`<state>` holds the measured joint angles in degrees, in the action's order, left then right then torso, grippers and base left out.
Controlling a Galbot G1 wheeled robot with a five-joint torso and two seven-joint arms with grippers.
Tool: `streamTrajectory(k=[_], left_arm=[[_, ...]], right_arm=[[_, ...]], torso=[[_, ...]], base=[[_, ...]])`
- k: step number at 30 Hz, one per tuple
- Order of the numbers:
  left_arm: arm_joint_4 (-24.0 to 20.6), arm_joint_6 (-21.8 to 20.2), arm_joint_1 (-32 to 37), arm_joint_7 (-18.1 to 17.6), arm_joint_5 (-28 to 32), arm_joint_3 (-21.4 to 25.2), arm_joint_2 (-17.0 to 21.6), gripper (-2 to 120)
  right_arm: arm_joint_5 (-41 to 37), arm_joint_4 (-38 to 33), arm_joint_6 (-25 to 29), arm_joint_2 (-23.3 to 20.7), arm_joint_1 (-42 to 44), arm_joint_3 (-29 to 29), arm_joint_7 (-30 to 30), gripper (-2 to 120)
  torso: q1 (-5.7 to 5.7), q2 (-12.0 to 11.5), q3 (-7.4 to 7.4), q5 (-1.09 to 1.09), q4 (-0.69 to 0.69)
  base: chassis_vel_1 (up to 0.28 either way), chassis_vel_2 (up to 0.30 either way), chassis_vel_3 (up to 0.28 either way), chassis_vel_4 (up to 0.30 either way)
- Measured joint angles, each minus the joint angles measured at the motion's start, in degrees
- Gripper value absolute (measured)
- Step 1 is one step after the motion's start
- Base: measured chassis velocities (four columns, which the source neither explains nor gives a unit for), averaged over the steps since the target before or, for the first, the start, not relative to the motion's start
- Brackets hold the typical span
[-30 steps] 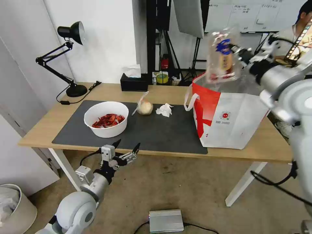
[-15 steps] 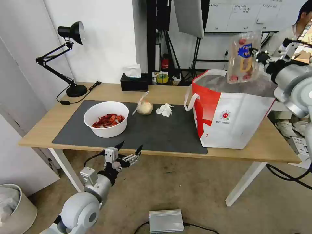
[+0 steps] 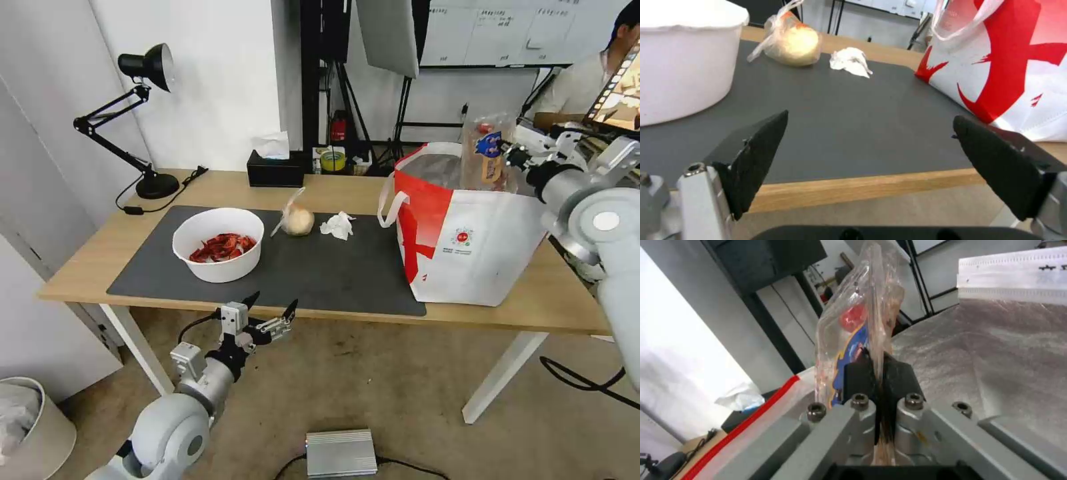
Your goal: Pick up the trash from the table and place it into the takeout bag.
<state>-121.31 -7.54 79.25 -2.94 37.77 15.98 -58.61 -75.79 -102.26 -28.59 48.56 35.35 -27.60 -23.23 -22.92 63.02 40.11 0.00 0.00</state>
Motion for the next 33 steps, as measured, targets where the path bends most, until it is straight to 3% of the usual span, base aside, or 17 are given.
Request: streamTrajectory(k=[5,8,11,13,14,16,25,33], left_arm=[[0.0,0.0,-0.1,0.0,0.0,-0.3,0.0,100],[0.0,0.0,-0.4,0.0,0.0,-0.7,0.0,100],[0.0,0.0,-0.5,-0.1,0.0,-0.8,0.0,100],[-0.1,0.0,-0.8,-0.1,0.0,-1.1,0.2,100],[-0.1,0.0,-0.8,-0.1,0.0,-1.1,0.2,100],[-0.6,-0.1,-1.2,-0.1,0.0,-1.2,0.4,100],[-0.9,-0.2,-0.9,-0.2,0.0,-0.9,0.2,100],[-0.8,-0.2,-0.6,-0.2,-0.1,-0.5,0.1,100]], right_arm=[[-0.2,-1.5,-0.4,0.1,1.3,-0.8,-0.3,4],[-1.2,-2.6,-0.8,-0.1,2.6,-2.1,-0.7,20],[-1.4,-2.7,-0.8,-0.2,2.8,-2.4,-0.9,23],[-2.4,-3.8,-1.3,-0.7,4.3,-3.6,-1.3,40],[-2.4,-3.8,-1.3,-0.7,4.3,-3.6,-1.3,40],[-3.7,-4.8,-1.4,-1.5,4.8,-4.3,-1.3,61],[-5.3,-6.6,-1.3,-2.0,4.5,-4.3,-1.8,96],[-5.6,-10.8,0.0,-2.7,6.5,-4.2,2.7,100]], torso=[[0.00,0.0,0.00,0.00,0.01],[0.00,0.0,0.00,0.00,0.00],[0.00,0.0,0.00,0.00,0.00],[0.00,0.0,0.00,0.00,0.00],[0.00,0.0,0.00,0.00,0.00],[0.00,0.0,0.00,0.00,0.00],[0.00,0.0,0.00,0.00,0.00],[0.00,0.0,0.00,0.00,0.01]], base=[[0.000,0.000,0.000,0.000],[0.000,0.000,0.000,0.000],[0.000,0.000,0.000,0.000],[0.000,0.000,0.000,0.000],[0.000,0.000,0.000,0.000],[0.000,0.000,0.000,0.000],[0.000,0.000,0.000,0.000],[0.000,0.000,0.000,0.000]])
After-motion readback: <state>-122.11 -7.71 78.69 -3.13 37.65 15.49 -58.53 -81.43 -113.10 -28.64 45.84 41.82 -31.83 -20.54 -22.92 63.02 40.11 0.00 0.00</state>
